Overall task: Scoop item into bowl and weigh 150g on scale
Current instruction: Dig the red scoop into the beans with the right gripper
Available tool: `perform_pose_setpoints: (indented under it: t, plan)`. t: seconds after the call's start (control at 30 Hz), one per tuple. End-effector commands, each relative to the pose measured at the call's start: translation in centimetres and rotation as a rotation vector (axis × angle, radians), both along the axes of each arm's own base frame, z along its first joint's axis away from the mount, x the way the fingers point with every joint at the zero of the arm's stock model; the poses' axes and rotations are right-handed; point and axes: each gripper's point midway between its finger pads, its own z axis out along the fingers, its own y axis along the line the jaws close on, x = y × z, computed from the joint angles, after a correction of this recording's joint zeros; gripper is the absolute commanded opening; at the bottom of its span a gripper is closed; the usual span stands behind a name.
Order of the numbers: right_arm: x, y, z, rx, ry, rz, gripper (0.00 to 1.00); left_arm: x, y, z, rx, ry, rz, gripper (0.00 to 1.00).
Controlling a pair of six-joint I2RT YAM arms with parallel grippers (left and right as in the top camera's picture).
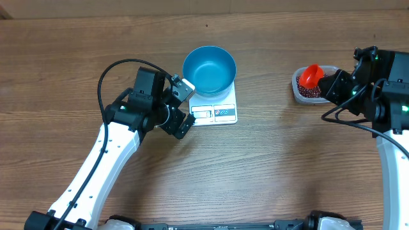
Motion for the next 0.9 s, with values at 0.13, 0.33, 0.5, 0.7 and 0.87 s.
perform_pose_setpoints:
  t: [0.13, 0.33, 0.5, 0.7, 0.87]
  plan:
    - [1.3, -1.0, 6.7, -0.116, -0.082, 0.053, 0.04, 0.0, 0.2, 0.6, -0.007, -0.017, 0.015, 1.00]
    - [2.2, -3.0, 7.7, -0.237, 0.000, 0.049, 0.04, 0.0, 0.2, 0.6, -0.008, -0.017, 0.015, 1.00]
    - [2.8, -3.8, 5.8, -0.285, 0.075, 0.074, 0.04, 0.0, 0.2, 0.6, -0.008, -0.017, 0.015, 1.00]
    - [2.4, -5.5, 5.3, -0.379, 0.114, 0.045, 0.04, 0.0, 0.2, 0.6, -0.008, -0.017, 0.015, 1.00]
    - [2.5, -5.9, 3.7, -0.463, 0.149, 0.157, 0.04, 0.0, 0.2, 0.6, -0.008, -0.017, 0.015, 1.00]
